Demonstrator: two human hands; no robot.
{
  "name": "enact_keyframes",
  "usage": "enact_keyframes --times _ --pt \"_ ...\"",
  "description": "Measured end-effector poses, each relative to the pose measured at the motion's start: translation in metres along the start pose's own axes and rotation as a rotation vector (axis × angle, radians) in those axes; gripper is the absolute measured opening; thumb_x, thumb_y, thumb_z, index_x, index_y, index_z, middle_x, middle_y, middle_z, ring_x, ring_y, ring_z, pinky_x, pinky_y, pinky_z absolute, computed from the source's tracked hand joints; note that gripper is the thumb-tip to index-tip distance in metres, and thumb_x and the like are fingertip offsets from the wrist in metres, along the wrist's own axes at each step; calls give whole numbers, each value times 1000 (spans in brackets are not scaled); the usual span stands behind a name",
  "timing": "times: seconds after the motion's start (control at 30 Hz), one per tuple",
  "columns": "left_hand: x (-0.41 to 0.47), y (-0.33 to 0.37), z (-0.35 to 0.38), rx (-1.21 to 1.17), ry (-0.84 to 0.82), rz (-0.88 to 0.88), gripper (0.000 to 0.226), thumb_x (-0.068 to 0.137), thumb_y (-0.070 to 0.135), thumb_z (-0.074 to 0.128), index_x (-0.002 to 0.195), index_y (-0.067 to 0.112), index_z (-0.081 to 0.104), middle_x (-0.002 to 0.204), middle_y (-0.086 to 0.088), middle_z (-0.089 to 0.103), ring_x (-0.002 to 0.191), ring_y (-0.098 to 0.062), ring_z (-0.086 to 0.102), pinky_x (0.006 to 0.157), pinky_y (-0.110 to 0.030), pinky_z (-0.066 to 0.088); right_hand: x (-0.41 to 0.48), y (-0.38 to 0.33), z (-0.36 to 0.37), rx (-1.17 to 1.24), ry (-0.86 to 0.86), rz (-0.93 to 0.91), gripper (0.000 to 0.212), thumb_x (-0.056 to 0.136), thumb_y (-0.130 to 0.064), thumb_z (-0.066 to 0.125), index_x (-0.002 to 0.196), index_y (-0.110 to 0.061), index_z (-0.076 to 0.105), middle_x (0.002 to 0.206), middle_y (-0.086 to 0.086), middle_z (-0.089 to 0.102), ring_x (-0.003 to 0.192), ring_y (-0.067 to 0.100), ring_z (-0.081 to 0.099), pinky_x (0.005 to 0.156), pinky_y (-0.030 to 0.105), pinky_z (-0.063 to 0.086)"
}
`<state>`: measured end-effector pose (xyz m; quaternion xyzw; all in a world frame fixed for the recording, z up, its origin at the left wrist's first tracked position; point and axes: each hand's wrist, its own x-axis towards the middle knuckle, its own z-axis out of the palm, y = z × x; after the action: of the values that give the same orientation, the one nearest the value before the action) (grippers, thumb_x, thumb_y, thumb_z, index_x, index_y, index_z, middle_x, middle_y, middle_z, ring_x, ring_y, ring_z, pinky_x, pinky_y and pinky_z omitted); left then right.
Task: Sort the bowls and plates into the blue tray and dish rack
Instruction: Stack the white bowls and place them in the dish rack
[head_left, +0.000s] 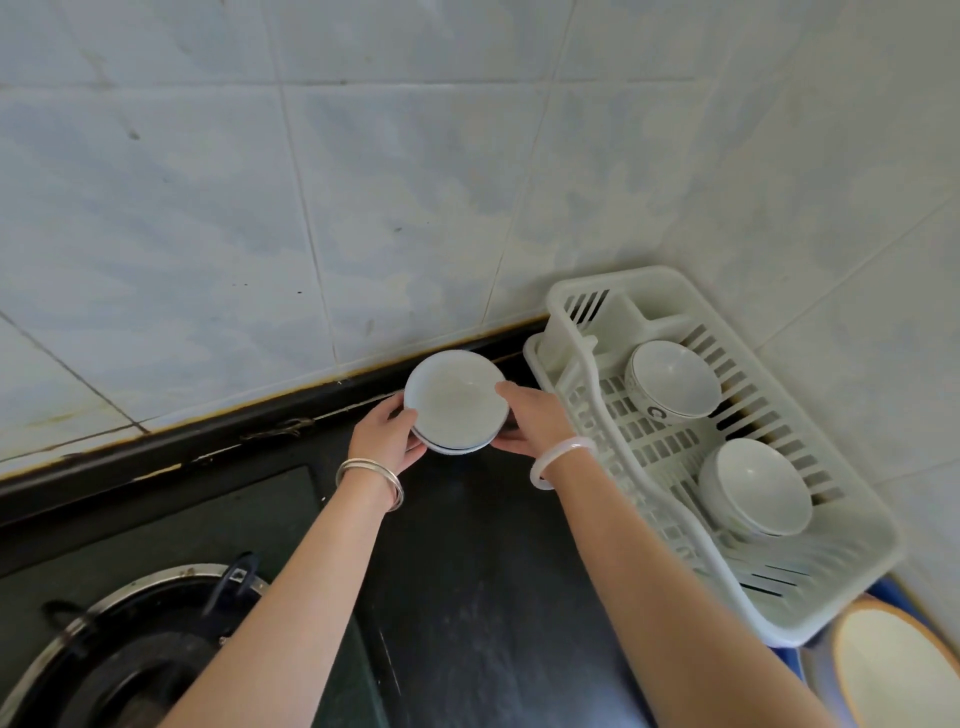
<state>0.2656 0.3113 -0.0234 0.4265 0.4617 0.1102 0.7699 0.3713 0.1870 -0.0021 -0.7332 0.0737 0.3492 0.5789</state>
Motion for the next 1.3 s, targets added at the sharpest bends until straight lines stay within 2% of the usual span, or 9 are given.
enact_keyframes --times 0.23,0.37,0.5,0.63,0.73,0.93,1.03,1.17,1.3 --pt "-38 24 78 89 -234 70 28 88 4 50 108 22 58 102 -5 61 101 -27 62 74 -33 53 -39 -33 -80 81 163 -118 12 89 -30 54 86 -19 58 92 7 63 90 27 65 61 33 58" --pt "-58 29 130 182 -374 26 36 90 2 47 123 14 54 107 -9 59 102 -27 60 60 -26 53 -51 -42 -131 101 285 -133 17 89 -31 51 81 -18 59 84 7 61 76 26 65 60 35 59" --pt "-69 24 176 350 -463 -20 40 92 -1 42 129 10 49 123 -18 54 114 -35 55 79 -37 49 -54 -35 -172 176 358 -74 18 89 -30 51 85 -13 57 89 11 58 76 28 63 72 46 59" --pt "-67 14 207 518 -540 -33 41 91 -4 40 129 8 50 103 -13 53 95 -28 52 83 -39 48 -57 -16 -199 244 377 -44 29 91 -30 50 108 -7 56 99 14 59 96 34 63 62 39 59" --pt "-63 8 223 604 -571 -56 39 90 -8 39 125 3 52 82 -9 54 81 -24 54 69 -33 50 -56 -4 -209 298 382 -17 24 92 -29 50 106 -9 54 100 13 59 98 33 63 68 41 60" --pt "-51 -5 241 811 -626 -73 43 91 -10 36 132 0 46 135 -21 49 122 -30 49 89 -32 46 -49 23 -214 350 392 97 35 92 -31 53 114 -4 50 105 24 63 87 35 67 61 38 59" --pt "-42 -10 243 895 -635 -95 45 90 -12 36 132 1 47 136 -20 49 121 -28 50 96 -35 44 -46 34 -214 376 387 108 34 91 -29 53 111 -1 49 95 25 66 78 34 68 54 33 60" --pt "-34 -17 248 998 -646 -94 48 89 -15 36 131 3 47 135 -18 50 124 -30 50 95 -36 45 -43 46 -213 381 371 143 30 91 -26 53 106 -1 52 90 24 68 78 33 69 70 38 60" --pt "-33 -22 257 1127 -657 -50 42 88 -13 37 125 -1 51 116 -16 60 94 -25 55 81 -34 49 -40 51 -209 403 379 155 24 91 -26 55 94 -2 53 90 22 68 76 30 69 52 29 59"
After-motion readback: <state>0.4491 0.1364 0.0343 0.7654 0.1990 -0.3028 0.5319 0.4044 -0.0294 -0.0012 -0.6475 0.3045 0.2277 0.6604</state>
